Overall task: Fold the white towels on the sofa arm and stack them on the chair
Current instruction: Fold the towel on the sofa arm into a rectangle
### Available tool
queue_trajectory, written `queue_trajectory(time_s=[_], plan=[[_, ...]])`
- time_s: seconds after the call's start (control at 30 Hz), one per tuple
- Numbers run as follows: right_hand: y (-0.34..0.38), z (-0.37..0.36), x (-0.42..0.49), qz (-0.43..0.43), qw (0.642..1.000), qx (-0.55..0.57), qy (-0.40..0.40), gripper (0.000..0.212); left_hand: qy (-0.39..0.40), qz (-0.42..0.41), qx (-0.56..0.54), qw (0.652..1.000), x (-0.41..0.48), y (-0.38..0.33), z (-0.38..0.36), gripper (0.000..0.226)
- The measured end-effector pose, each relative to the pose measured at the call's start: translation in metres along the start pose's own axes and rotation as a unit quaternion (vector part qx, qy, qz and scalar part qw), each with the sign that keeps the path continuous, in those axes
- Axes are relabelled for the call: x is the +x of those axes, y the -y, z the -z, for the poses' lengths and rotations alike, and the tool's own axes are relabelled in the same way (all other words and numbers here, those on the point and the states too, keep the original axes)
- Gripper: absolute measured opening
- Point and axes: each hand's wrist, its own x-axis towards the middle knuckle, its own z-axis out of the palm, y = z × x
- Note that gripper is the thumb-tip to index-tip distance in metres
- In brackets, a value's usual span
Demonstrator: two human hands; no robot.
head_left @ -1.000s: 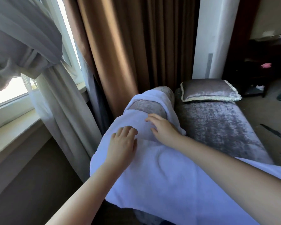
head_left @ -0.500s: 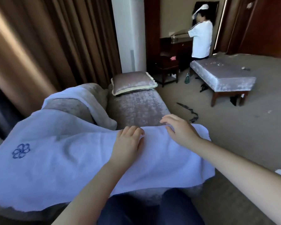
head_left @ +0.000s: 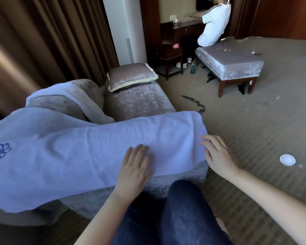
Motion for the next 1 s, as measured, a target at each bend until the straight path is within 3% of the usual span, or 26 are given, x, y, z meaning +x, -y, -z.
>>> queue_trajectory(time_s=[0.13,0.3,0.47,0.6,0.67,0.73,0.8,0.93,1.0], plan=[[-0.008,-0.002,-0.011,0.045,0.995,-0.09,0.026,0.047,0.019,0.016,0.018,1.0,-0.002,-0.008,-0.007,0.063],[-0.017,-0.01,-0.021,0.084,0.974,-0.185,0.101,0.084,0.028,0.028,0.052,0.998,-0.003,-0.011,-0.012,0.076],[-0.017,-0.018,-0.015,0.112,0.978,-0.178,-0.004,0.067,0.043,0.042,0.085,0.995,-0.004,-0.02,-0.017,0.085],[-0.021,-0.009,-0.011,0.127,0.985,-0.105,-0.057,0.043,0.022,0.039,0.12,0.992,-0.008,-0.024,-0.019,0.071],[-0.026,0.003,-0.01,0.142,0.986,-0.074,-0.042,0.022,0.005,0.037,0.119,0.992,-0.009,-0.023,-0.018,0.06],[-0.03,0.018,-0.008,0.16,0.985,-0.057,-0.016,0.014,-0.002,0.029,0.101,0.994,-0.01,-0.021,-0.014,0.043],[-0.035,0.03,-0.006,0.173,0.984,-0.038,0.021,0.019,-0.008,0.03,0.084,0.996,-0.014,-0.017,-0.011,0.03],[-0.037,0.044,-0.001,0.135,0.986,0.028,0.096,0.066,-0.034,0.056,0.099,0.993,-0.035,-0.004,-0.004,0.024],[-0.034,0.045,-0.003,0.122,0.987,0.05,0.091,0.064,-0.044,0.077,0.113,0.99,-0.048,0.006,0.005,0.022]])
